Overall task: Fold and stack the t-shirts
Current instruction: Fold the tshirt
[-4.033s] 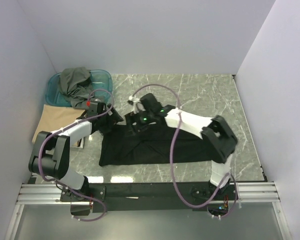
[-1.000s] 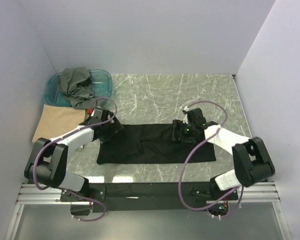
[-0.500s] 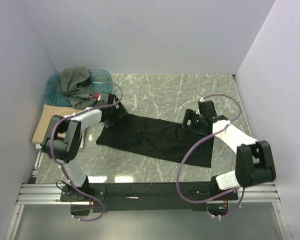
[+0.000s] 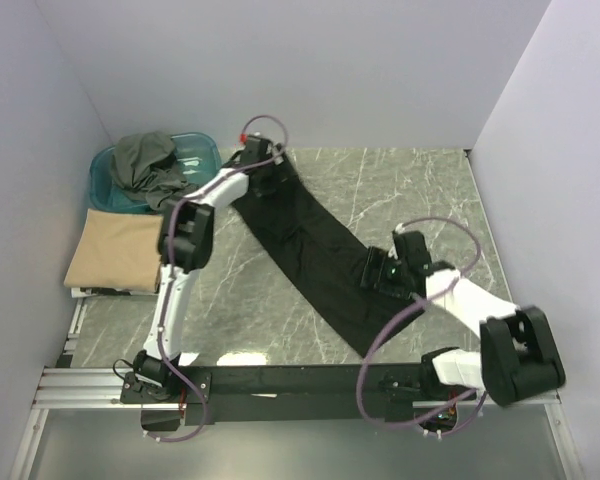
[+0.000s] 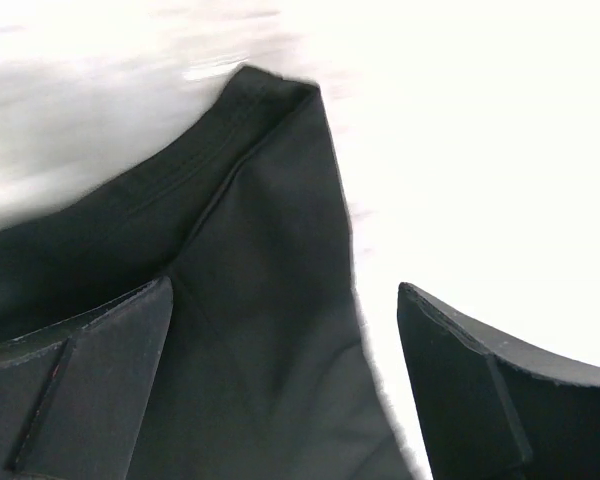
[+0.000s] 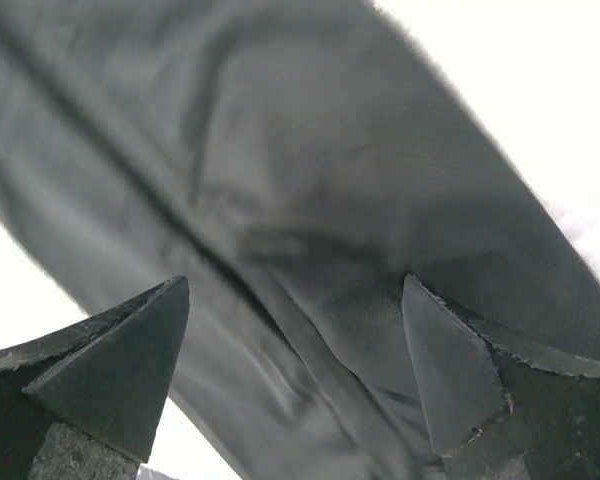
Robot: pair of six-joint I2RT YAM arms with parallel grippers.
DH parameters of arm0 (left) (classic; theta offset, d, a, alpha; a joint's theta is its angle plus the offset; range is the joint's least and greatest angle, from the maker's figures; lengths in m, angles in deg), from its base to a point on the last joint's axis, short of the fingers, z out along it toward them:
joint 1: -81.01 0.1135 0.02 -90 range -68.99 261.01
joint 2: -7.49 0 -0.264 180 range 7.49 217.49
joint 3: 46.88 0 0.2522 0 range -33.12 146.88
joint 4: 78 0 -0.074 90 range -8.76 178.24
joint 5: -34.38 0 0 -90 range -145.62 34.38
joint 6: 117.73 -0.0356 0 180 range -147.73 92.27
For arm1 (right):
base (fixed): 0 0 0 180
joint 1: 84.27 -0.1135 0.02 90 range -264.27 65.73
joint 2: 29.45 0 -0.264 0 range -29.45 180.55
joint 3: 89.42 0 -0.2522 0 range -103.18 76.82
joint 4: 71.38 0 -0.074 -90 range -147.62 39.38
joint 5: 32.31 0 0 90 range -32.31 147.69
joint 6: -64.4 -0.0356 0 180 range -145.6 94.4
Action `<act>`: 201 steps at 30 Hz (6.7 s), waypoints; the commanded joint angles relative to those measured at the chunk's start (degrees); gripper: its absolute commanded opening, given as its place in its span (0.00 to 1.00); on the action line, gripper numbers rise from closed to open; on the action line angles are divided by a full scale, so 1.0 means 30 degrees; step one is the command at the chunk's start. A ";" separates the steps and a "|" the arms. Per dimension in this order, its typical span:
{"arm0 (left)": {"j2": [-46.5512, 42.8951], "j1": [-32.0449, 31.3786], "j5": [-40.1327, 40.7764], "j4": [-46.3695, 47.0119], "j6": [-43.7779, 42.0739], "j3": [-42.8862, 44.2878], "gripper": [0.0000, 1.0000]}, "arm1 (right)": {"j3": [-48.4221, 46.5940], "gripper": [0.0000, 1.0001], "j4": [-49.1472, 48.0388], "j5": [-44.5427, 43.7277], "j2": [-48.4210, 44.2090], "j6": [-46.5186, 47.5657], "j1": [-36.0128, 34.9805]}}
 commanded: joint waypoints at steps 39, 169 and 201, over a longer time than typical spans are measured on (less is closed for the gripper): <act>0.7135 -0.2140 -0.3940 1.1109 0.3152 0.8474 0.99 | -0.0060 0.95 -0.2187 0.1114 -0.0240 -0.2411 -1.3152; -2.0145 -0.7242 0.1685 0.3285 0.1803 -2.1238 0.01 | -0.6533 0.00 0.4757 -0.6209 -0.2236 -0.3177 -0.6125; -1.2792 -0.3226 0.1071 0.3404 -0.1272 -1.4323 0.01 | -1.3157 0.00 0.2471 -0.3894 0.7053 -0.0713 -0.1787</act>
